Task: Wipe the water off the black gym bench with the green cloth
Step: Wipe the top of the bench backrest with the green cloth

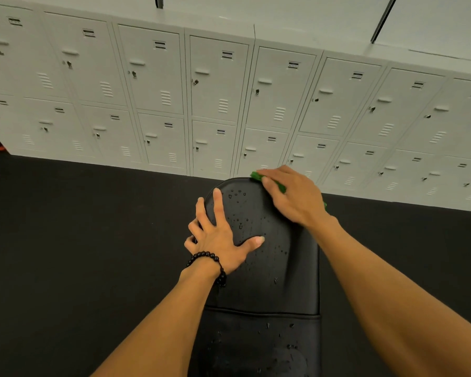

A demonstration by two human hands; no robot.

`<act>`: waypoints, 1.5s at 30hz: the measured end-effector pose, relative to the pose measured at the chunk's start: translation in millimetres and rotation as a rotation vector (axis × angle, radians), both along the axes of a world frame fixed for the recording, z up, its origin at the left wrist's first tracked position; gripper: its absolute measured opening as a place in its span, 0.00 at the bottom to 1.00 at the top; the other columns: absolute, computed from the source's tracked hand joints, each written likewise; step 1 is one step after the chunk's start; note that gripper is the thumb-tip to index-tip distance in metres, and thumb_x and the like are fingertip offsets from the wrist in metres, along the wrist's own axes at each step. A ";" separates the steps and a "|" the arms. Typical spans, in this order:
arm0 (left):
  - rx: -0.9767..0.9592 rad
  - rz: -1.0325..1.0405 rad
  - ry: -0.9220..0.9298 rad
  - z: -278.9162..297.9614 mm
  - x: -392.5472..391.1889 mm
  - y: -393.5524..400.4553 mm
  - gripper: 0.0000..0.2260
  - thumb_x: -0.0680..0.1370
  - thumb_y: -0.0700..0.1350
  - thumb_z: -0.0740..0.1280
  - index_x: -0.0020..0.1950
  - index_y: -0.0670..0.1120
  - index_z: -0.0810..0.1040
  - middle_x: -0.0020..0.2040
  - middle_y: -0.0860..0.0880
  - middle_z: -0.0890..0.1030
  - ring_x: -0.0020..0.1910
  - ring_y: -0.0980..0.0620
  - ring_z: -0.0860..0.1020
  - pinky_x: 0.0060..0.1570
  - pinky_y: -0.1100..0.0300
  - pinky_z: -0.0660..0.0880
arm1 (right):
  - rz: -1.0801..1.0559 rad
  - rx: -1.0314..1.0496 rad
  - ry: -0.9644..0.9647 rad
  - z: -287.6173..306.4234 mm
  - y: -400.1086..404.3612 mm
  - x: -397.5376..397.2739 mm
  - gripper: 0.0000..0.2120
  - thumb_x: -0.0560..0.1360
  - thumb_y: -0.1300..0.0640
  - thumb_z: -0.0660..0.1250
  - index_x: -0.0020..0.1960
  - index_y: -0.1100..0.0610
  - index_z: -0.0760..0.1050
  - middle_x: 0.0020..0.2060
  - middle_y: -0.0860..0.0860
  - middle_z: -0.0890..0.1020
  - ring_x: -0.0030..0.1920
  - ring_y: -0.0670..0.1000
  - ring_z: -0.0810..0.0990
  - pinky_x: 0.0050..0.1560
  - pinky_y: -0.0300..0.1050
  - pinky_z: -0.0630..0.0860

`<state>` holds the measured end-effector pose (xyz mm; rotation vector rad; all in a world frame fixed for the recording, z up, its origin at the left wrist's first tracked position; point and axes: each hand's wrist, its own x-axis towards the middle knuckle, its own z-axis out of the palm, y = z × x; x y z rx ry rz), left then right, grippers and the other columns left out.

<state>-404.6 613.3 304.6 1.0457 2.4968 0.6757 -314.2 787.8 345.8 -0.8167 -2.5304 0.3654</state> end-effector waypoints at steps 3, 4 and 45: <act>-0.008 -0.003 0.001 0.1 -1.1 -0.1 0.58 0.65 0.76 0.65 0.73 0.59 0.24 0.76 0.48 0.32 0.73 0.37 0.53 0.66 0.40 0.61 | -0.121 -0.094 0.039 0.1 9.3 -2.9 0.17 0.83 0.44 0.54 0.62 0.46 0.78 0.54 0.49 0.81 0.53 0.53 0.79 0.47 0.47 0.72; -0.011 -0.003 0.001 0.2 -1.1 0.3 0.58 0.65 0.76 0.65 0.73 0.59 0.24 0.76 0.48 0.32 0.72 0.37 0.53 0.65 0.39 0.61 | -0.091 -0.038 0.010 -0.7 3.0 -2.0 0.17 0.83 0.45 0.54 0.64 0.46 0.77 0.56 0.48 0.81 0.54 0.52 0.79 0.46 0.46 0.71; -0.011 0.006 0.009 -0.8 -0.7 -0.2 0.59 0.63 0.76 0.66 0.74 0.59 0.25 0.77 0.47 0.34 0.71 0.37 0.55 0.65 0.38 0.62 | -0.264 -0.099 0.097 -10.7 -7.5 21.6 0.18 0.84 0.48 0.53 0.69 0.50 0.73 0.63 0.51 0.77 0.61 0.56 0.77 0.57 0.52 0.73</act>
